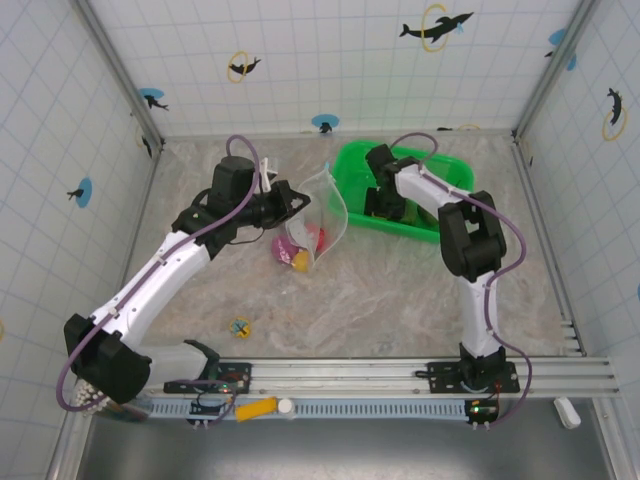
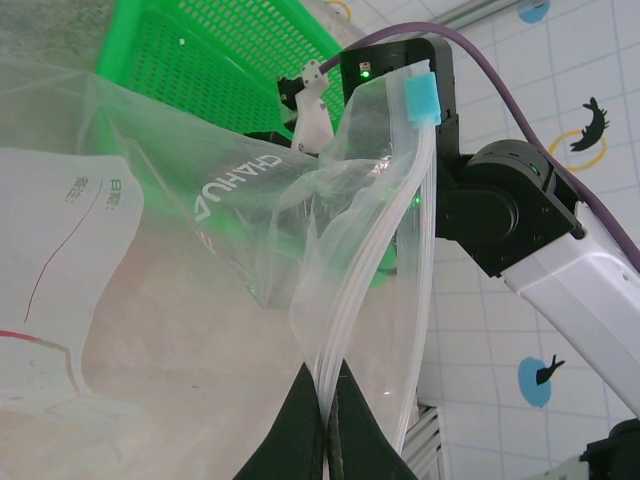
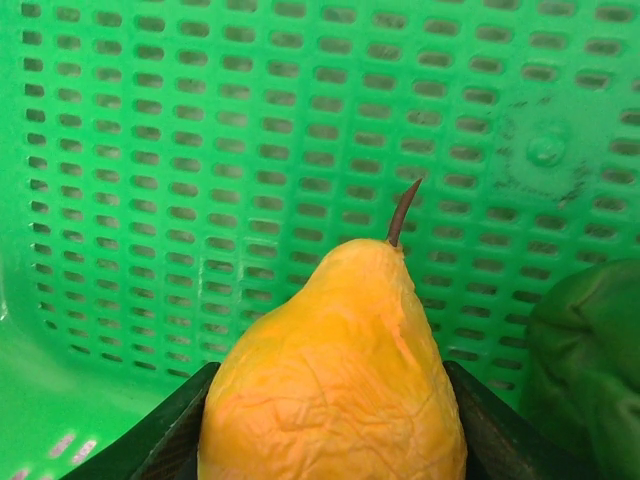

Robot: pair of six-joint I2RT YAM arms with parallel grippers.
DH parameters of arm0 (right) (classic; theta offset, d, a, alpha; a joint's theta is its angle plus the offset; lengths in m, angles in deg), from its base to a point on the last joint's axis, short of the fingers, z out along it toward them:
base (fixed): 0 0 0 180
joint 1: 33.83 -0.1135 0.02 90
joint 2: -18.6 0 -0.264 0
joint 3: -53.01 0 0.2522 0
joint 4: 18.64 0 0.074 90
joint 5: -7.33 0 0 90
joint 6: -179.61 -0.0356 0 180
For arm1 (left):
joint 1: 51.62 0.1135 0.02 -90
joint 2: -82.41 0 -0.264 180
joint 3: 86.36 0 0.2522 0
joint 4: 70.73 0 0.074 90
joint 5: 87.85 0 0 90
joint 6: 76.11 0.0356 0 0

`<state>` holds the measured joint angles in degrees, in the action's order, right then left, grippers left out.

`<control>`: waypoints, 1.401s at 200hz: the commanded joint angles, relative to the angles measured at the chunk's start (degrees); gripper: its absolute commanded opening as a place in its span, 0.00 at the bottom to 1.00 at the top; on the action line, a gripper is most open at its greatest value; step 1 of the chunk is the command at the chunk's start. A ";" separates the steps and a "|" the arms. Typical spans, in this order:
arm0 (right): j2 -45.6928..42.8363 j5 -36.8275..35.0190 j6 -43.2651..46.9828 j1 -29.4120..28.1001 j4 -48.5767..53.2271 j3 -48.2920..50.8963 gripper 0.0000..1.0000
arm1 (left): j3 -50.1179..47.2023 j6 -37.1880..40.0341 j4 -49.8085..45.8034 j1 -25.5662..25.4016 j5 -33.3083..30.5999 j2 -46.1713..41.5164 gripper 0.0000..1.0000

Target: Place the food in the zip-top bag and seal the zipper

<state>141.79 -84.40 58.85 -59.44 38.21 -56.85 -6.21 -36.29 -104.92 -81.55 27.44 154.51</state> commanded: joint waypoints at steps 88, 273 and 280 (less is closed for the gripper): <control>-24.32 -0.58 8.06 -0.33 -5.39 2.32 0.56 | 3.22 -2.88 -0.93 0.31 -1.13 -2.02 0.00; -45.48 1.76 5.45 -22.60 -26.72 22.83 0.59 | 8.10 -6.71 -1.55 0.25 -1.35 -1.95 0.00; -44.64 -0.44 6.24 -22.97 -24.71 21.40 0.60 | 7.82 -6.73 -1.49 0.27 -1.36 -2.03 0.00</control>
<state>94.47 -73.15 61.78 -81.16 6.06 -30.90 0.09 -42.12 -106.47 -81.55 26.33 152.82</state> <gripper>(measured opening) 0.593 0.041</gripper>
